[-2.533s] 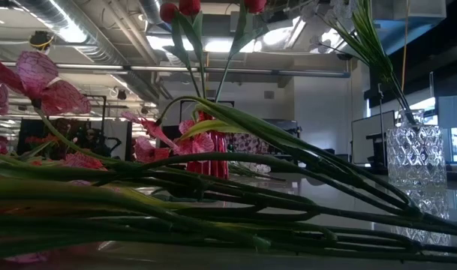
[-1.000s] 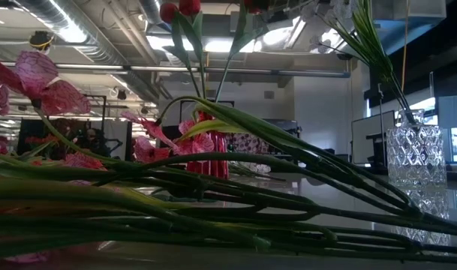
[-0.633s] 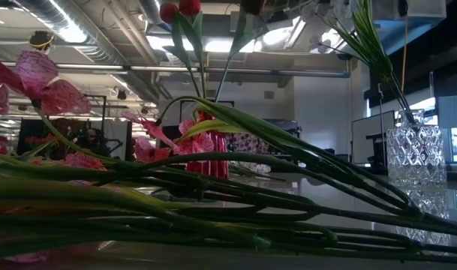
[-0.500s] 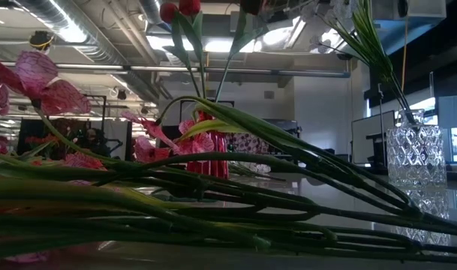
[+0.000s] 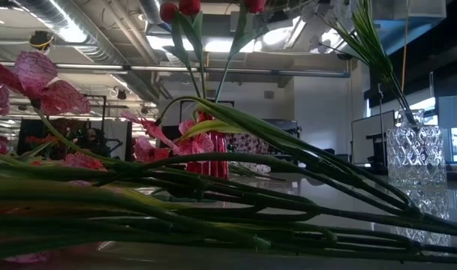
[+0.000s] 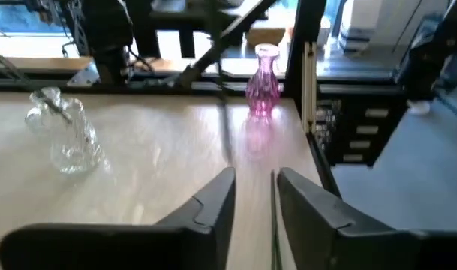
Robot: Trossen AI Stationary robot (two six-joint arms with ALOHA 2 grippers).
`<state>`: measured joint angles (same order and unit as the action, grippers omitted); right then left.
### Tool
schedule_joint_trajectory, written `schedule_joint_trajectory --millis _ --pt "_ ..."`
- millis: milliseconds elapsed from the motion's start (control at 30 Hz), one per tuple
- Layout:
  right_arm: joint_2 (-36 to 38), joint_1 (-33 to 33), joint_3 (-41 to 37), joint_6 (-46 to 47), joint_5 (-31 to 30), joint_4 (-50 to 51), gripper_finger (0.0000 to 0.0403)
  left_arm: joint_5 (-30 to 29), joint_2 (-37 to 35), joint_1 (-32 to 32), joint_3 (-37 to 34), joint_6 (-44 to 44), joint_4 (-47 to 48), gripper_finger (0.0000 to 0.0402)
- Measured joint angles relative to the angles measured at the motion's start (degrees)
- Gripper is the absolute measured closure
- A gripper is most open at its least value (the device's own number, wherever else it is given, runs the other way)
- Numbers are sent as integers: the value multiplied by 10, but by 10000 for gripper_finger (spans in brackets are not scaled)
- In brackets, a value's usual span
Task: Sort flowers into vase by color
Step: Put the bottom white flowers into the transparent vase
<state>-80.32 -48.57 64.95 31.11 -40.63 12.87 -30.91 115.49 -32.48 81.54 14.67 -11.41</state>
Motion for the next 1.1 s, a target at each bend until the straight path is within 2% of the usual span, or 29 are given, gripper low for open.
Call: schedule_joint_trajectory --millis 133,267,400,533,700,900,1100 --pt "52 -68 0 91 -126 149 394 1 -1 -12 0 2 22 269" --pt "98 -138 0 195 -241 305 394 2 -1 -16 0 2 18 261" --pt "124 -174 0 361 -312 505 392 1 -1 -9 0 3 13 265" --pt "126 -168 -16 539 -316 675 395 1 -1 -3 0 17 14 270" --pt "129 -133 -73 675 -304 740 394 1 -1 -3 0 18 13 272" --pt "150 -77 -125 752 -300 742 395 1 -1 4 0 19 13 272" --pt "154 -44 -140 756 -279 720 393 1 -1 4 0 25 15 272"
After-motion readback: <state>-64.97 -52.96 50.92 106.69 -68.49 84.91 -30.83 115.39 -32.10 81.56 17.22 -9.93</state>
